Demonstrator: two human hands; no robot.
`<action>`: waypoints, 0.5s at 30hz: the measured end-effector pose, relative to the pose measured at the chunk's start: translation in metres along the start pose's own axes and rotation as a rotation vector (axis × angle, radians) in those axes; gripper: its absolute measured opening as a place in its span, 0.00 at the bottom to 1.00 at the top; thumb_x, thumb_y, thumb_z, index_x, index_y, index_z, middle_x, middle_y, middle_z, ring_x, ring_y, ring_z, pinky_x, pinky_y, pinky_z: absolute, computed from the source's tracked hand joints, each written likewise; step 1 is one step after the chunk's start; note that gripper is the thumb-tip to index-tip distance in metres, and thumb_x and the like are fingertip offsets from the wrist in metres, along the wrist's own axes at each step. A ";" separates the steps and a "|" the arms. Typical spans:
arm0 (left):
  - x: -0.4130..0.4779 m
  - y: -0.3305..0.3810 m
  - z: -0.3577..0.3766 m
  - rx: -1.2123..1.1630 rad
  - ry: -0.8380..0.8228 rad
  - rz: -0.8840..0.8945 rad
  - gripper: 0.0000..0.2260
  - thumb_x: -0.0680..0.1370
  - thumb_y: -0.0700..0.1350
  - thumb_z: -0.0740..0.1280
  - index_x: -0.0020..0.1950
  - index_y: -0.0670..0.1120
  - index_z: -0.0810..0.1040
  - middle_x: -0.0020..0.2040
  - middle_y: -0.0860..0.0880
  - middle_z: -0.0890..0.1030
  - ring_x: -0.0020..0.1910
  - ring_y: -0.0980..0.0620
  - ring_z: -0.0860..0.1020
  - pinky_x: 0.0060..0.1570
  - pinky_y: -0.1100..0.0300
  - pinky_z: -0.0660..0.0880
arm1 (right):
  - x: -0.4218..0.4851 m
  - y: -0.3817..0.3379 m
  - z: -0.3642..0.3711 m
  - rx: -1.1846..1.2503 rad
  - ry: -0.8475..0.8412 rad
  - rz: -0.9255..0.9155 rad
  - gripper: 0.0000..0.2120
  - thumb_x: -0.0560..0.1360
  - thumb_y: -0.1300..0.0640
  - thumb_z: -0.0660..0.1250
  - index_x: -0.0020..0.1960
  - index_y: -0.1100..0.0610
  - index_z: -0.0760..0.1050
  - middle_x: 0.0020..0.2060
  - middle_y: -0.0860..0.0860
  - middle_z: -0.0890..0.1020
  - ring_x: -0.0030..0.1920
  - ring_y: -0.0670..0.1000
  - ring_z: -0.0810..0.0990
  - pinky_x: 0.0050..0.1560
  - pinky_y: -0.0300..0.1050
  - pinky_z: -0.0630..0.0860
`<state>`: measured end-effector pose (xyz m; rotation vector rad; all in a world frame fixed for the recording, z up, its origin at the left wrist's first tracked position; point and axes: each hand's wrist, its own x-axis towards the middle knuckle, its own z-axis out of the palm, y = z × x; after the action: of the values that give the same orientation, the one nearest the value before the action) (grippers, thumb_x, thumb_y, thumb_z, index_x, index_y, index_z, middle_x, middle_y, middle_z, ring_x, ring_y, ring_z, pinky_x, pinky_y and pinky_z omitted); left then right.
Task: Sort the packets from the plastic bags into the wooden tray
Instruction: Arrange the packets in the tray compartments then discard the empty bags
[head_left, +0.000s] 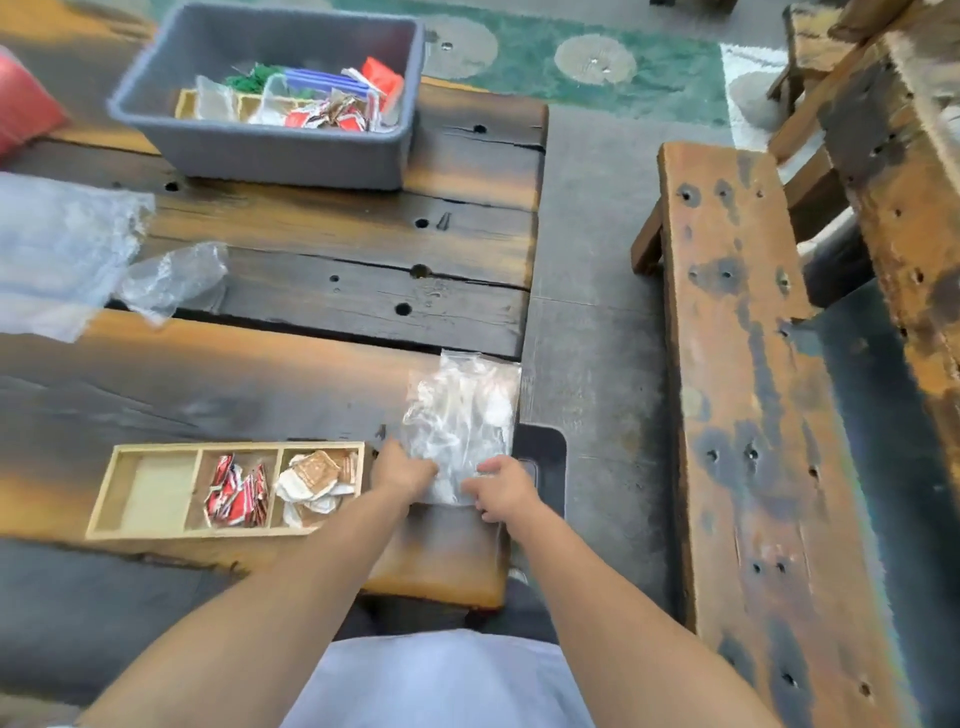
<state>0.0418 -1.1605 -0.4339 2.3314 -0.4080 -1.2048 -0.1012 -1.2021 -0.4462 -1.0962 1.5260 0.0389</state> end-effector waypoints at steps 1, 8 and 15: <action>0.000 -0.005 0.000 -0.039 0.030 -0.014 0.17 0.59 0.45 0.71 0.46 0.44 0.81 0.45 0.43 0.84 0.47 0.42 0.83 0.49 0.52 0.80 | -0.003 -0.001 -0.003 0.010 -0.016 -0.017 0.10 0.69 0.59 0.72 0.46 0.52 0.74 0.44 0.56 0.79 0.41 0.54 0.76 0.39 0.46 0.72; -0.059 0.023 0.001 -0.445 -0.223 -0.036 0.09 0.72 0.31 0.72 0.46 0.43 0.79 0.45 0.44 0.82 0.42 0.50 0.79 0.42 0.58 0.76 | -0.034 -0.005 -0.052 0.098 -0.117 -0.102 0.09 0.74 0.66 0.68 0.40 0.52 0.77 0.33 0.52 0.77 0.30 0.49 0.73 0.29 0.41 0.72; -0.083 0.065 0.059 -0.393 -0.432 0.083 0.11 0.71 0.34 0.75 0.47 0.45 0.77 0.51 0.40 0.83 0.44 0.48 0.81 0.45 0.53 0.78 | -0.037 0.014 -0.123 0.247 -0.005 -0.065 0.10 0.77 0.68 0.64 0.42 0.55 0.75 0.34 0.52 0.79 0.32 0.51 0.79 0.37 0.48 0.79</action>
<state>-0.0564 -1.1931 -0.3720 1.7072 -0.3661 -1.5871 -0.2080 -1.2434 -0.3873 -0.9462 1.4466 -0.1871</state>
